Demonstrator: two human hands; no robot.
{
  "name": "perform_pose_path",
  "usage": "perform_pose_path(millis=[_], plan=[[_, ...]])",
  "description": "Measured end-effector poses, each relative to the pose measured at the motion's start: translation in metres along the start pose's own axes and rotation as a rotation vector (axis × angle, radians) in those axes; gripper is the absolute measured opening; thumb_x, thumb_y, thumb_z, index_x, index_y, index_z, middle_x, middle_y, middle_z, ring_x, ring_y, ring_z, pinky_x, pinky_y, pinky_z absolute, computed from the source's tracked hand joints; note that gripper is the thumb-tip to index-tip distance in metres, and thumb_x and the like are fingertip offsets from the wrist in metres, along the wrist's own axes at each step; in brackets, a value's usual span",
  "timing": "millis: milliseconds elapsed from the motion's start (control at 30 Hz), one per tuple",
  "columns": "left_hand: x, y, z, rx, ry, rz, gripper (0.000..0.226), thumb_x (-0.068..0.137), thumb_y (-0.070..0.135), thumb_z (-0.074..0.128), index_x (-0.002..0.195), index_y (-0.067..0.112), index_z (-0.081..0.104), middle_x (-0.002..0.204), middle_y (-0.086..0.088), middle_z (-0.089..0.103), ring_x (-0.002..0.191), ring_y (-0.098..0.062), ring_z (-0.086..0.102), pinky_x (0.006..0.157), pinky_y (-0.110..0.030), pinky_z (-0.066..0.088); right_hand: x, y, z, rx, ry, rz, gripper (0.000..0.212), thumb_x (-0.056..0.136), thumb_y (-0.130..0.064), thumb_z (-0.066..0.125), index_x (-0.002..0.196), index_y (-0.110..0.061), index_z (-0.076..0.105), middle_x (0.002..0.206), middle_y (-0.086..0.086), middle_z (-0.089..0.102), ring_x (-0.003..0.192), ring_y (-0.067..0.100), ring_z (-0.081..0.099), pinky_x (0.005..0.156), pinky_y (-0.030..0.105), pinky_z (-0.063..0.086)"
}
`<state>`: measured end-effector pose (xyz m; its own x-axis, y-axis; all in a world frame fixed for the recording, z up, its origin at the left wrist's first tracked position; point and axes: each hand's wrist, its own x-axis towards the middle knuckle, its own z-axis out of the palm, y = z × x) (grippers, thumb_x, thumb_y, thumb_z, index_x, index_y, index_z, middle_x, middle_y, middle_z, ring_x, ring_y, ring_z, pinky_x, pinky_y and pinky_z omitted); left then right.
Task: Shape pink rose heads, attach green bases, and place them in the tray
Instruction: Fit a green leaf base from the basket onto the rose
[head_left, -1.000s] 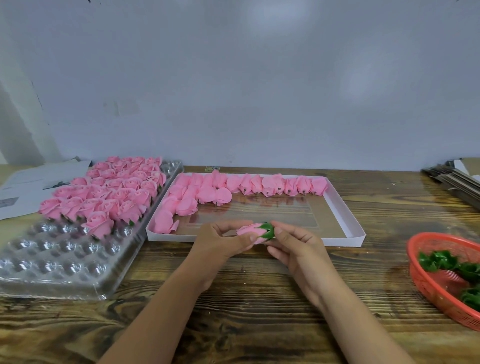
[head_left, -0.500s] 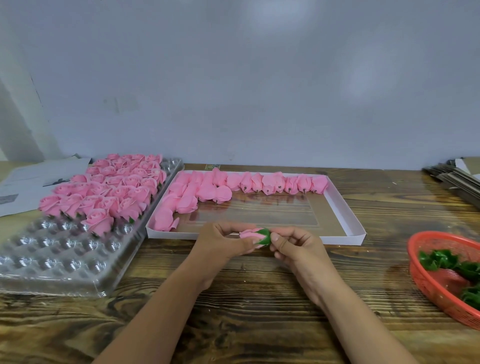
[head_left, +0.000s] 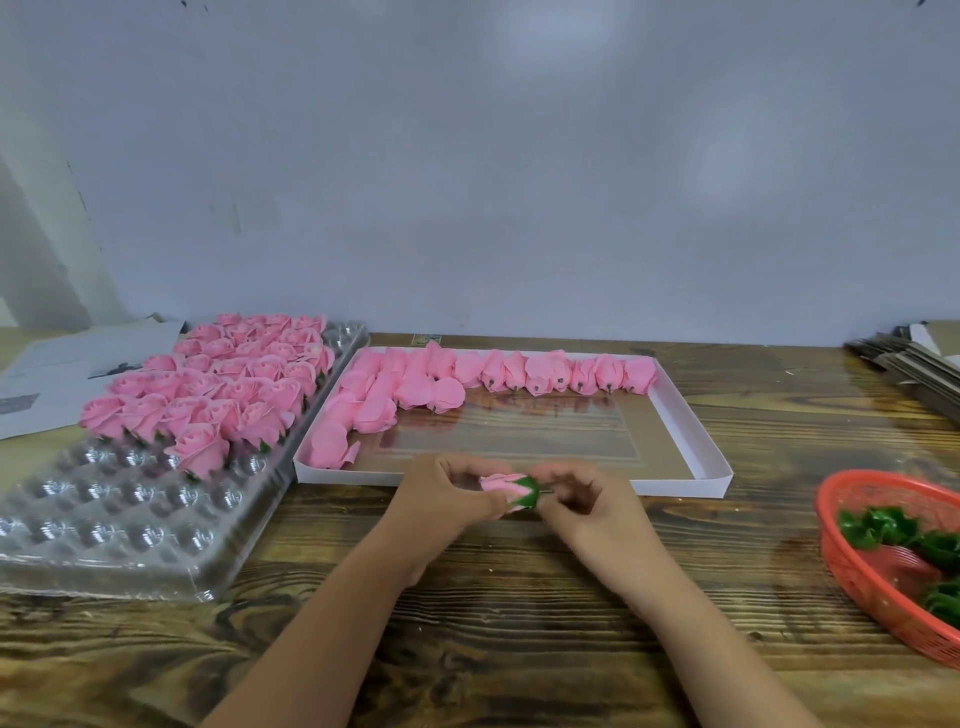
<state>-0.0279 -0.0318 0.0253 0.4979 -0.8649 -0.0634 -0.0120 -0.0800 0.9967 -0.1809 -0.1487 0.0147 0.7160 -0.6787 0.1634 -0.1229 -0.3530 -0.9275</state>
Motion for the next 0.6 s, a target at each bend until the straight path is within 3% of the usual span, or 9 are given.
perform_pose_path(millis=[100, 167, 267, 333, 400, 533, 600], plan=[[-0.001, 0.001, 0.002, 0.04, -0.015, 0.057, 0.024, 0.08, 0.009, 0.083, 0.098, 0.025, 0.08, 0.1, 0.005, 0.079, 0.095, -0.01, 0.074, 0.079, -0.019, 0.057, -0.005, 0.001, 0.007, -0.251, -0.047, -0.203, 0.052, 0.079, -0.017, 0.074, 0.111, -0.056, 0.061, 0.106, -0.032, 0.067, 0.101, -0.005, 0.063, 0.089, 0.011, 0.049], [-0.001, 0.001, 0.004, 0.056, -0.004, 0.091, 0.034, 0.08, 0.009, 0.084, 0.105, 0.031, 0.077, 0.107, 0.007, 0.078, 0.098, -0.009, 0.074, 0.081, -0.021, 0.058, -0.005, 0.003, 0.01, -0.292, 0.002, -0.221, 0.047, 0.082, -0.024, 0.075, 0.121, -0.048, 0.063, 0.11, -0.029, 0.068, 0.104, -0.006, 0.062, 0.092, 0.015, 0.049], [-0.001, 0.002, 0.006, 0.038, 0.003, 0.124, 0.054, 0.078, 0.012, 0.086, 0.123, 0.033, 0.067, 0.118, 0.01, 0.074, 0.101, -0.009, 0.073, 0.083, -0.026, 0.06, -0.004, 0.002, 0.011, -0.197, 0.05, -0.171, 0.036, 0.089, -0.028, 0.072, 0.118, -0.047, 0.062, 0.109, -0.029, 0.069, 0.104, -0.009, 0.061, 0.091, 0.015, 0.047], [-0.002, 0.003, 0.006, 0.014, -0.021, 0.177, 0.059, 0.078, 0.011, 0.086, 0.128, 0.032, 0.063, 0.118, 0.014, 0.074, 0.102, -0.008, 0.073, 0.08, -0.018, 0.057, -0.003, 0.001, 0.013, -0.065, 0.027, -0.119, 0.034, 0.092, -0.026, 0.07, 0.119, -0.044, 0.061, 0.111, -0.026, 0.07, 0.106, -0.005, 0.063, 0.094, 0.02, 0.049], [-0.003, 0.004, 0.006, -0.003, -0.014, 0.213, 0.057, 0.079, 0.009, 0.085, 0.125, 0.033, 0.064, 0.115, 0.015, 0.075, 0.1, -0.007, 0.073, 0.079, -0.013, 0.055, -0.004, -0.001, 0.014, 0.034, -0.017, -0.089, 0.033, 0.094, -0.025, 0.068, 0.125, -0.033, 0.062, 0.114, -0.018, 0.072, 0.109, 0.0, 0.065, 0.097, 0.027, 0.051], [-0.003, 0.004, 0.006, -0.017, -0.007, 0.233, 0.055, 0.078, 0.004, 0.085, 0.121, 0.033, 0.066, 0.11, 0.009, 0.077, 0.094, -0.01, 0.075, 0.079, -0.016, 0.056, -0.005, -0.005, 0.018, 0.065, -0.09, -0.132, 0.031, 0.094, -0.013, 0.067, 0.121, -0.029, 0.066, 0.111, -0.015, 0.074, 0.106, 0.004, 0.067, 0.09, 0.021, 0.052], [-0.002, 0.004, 0.007, 0.013, 0.011, 0.252, 0.053, 0.077, 0.008, 0.086, 0.119, 0.035, 0.067, 0.108, 0.008, 0.077, 0.096, -0.008, 0.074, 0.08, -0.015, 0.055, -0.005, -0.005, 0.019, 0.056, -0.08, -0.129, 0.029, 0.094, -0.014, 0.067, 0.119, -0.029, 0.068, 0.109, -0.01, 0.075, 0.103, 0.014, 0.069, 0.091, 0.035, 0.055]])
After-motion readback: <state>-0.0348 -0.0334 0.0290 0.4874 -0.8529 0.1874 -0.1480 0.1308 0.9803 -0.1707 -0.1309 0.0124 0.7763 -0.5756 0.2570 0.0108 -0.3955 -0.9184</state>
